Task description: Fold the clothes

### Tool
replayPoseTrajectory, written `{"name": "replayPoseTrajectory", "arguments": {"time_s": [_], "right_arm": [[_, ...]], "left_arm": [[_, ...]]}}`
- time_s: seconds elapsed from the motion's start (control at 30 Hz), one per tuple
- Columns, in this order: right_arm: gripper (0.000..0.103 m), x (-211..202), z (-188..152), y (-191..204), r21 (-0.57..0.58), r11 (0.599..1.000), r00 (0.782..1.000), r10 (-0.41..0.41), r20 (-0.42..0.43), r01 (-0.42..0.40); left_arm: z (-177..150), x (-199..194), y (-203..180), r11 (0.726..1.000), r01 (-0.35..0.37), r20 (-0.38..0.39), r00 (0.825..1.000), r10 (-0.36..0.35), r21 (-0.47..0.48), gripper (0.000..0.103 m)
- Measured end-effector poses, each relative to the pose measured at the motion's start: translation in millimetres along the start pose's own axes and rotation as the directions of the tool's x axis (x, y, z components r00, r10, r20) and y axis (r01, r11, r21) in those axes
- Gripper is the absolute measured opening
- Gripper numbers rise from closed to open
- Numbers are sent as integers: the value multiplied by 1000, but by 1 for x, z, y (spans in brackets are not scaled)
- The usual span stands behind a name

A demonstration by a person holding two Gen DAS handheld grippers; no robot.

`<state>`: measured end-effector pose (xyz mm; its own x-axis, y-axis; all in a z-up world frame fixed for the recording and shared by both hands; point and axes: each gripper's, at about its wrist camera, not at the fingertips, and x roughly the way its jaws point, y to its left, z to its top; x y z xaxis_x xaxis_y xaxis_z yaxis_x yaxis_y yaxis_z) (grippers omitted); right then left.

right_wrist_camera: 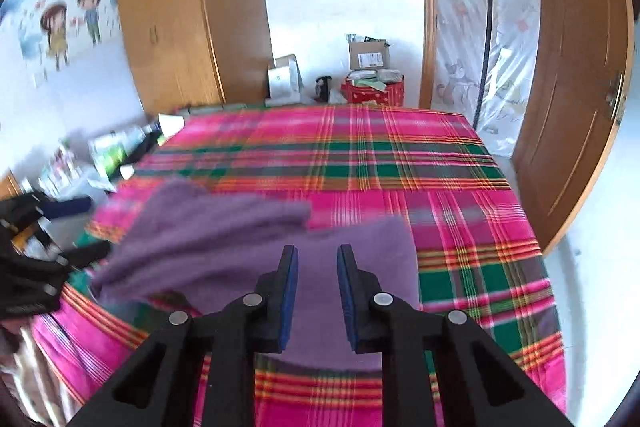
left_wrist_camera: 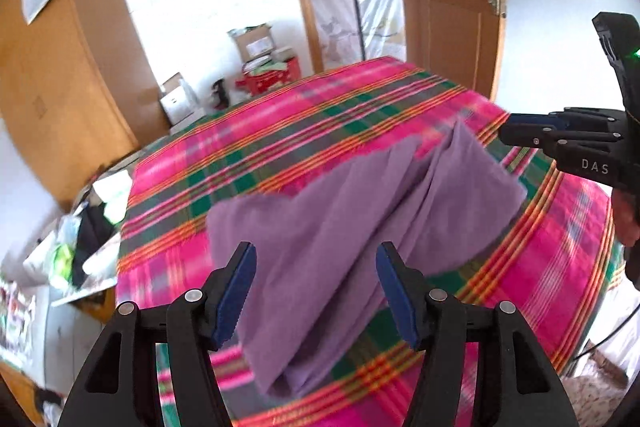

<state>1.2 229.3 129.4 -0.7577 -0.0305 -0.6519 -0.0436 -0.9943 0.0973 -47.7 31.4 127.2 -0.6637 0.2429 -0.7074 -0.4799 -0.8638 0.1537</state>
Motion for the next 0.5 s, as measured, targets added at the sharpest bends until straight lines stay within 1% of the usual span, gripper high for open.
{"name": "replayPoseTrajectory", "arguments": {"time_s": [0.03,0.17,0.23,0.37,0.43,0.5], "right_arm": [[21,2,3,-3,11,1000,1000,9,0,-9],[21,25,5,-13,51,998,998,49,-38,-47],[21,37,4,-16,66,996,996,66,-65,-62],[21,53,0,-18,80,995,993,74,-97,-66],[21,58,0,-18,82,994,991,81,-105,-73],[21,64,0,-17,85,994,991,74,-114,-64]], "left_arm": [[7,4,0,1000,18,2,1000,-18,5,64],[28,31,-8,992,120,-42,992,-119,39,64],[34,45,-14,987,144,-60,988,-140,68,64],[44,66,-29,981,136,-83,989,-125,141,64],[48,71,-32,975,159,-91,985,-146,157,64],[51,82,-33,972,188,-117,978,-172,143,64]]}}
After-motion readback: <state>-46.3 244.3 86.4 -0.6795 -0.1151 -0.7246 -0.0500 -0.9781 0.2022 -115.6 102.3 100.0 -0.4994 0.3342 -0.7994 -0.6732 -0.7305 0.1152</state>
